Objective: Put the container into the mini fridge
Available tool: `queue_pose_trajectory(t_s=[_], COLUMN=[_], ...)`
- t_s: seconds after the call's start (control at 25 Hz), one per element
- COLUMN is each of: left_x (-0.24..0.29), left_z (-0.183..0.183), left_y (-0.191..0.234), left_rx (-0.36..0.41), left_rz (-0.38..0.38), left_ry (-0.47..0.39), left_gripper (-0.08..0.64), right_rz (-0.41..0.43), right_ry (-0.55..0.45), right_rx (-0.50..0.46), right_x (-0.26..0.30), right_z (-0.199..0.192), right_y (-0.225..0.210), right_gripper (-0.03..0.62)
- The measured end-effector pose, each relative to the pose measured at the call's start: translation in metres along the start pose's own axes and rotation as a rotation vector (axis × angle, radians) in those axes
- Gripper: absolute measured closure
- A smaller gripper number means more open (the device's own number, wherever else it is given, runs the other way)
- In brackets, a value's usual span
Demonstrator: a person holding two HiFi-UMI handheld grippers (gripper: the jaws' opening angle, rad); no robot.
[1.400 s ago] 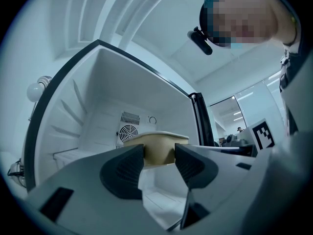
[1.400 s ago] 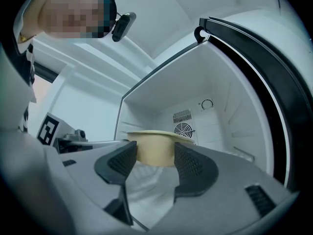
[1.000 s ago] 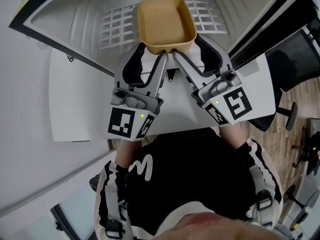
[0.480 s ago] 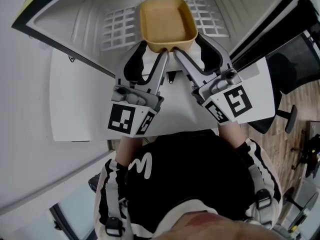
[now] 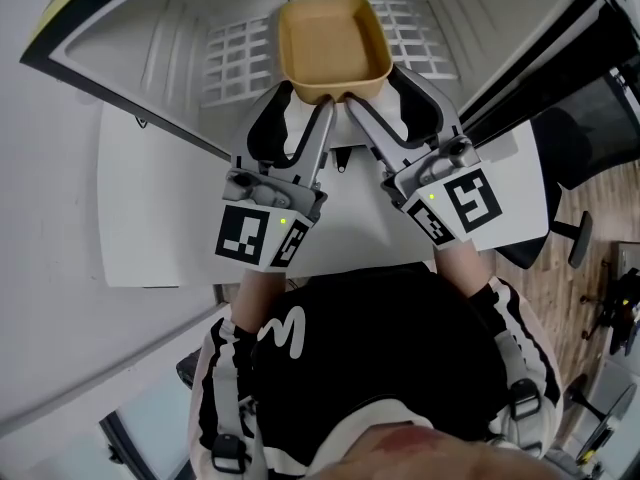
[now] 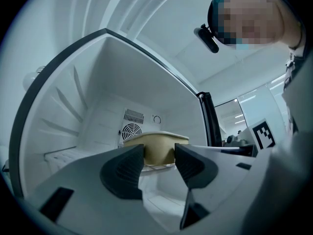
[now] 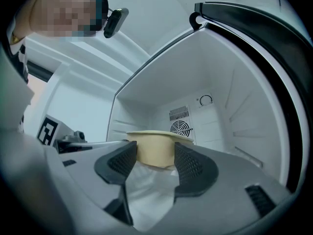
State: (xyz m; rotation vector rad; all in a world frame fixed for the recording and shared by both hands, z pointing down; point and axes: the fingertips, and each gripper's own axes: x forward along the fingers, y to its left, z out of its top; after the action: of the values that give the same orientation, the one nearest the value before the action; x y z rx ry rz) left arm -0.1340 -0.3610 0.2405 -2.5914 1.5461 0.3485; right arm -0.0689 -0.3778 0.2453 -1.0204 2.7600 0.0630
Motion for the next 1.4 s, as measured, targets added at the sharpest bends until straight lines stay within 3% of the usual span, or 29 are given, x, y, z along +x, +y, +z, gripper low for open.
queue_pose_trajectory(t_s=[1.4], left_x=[0.018], left_z=[-0.006], left_y=[0.021], left_rx=[-0.067], left_rz=[0.026], left_ry=[0.028], left_gripper=[0.362], right_rz=[-0.041], right_ry=[0.052], right_rx=[0.032], right_x=[0.023], right_z=[-0.005], right_y=[-0.014], right_gripper=[0.347])
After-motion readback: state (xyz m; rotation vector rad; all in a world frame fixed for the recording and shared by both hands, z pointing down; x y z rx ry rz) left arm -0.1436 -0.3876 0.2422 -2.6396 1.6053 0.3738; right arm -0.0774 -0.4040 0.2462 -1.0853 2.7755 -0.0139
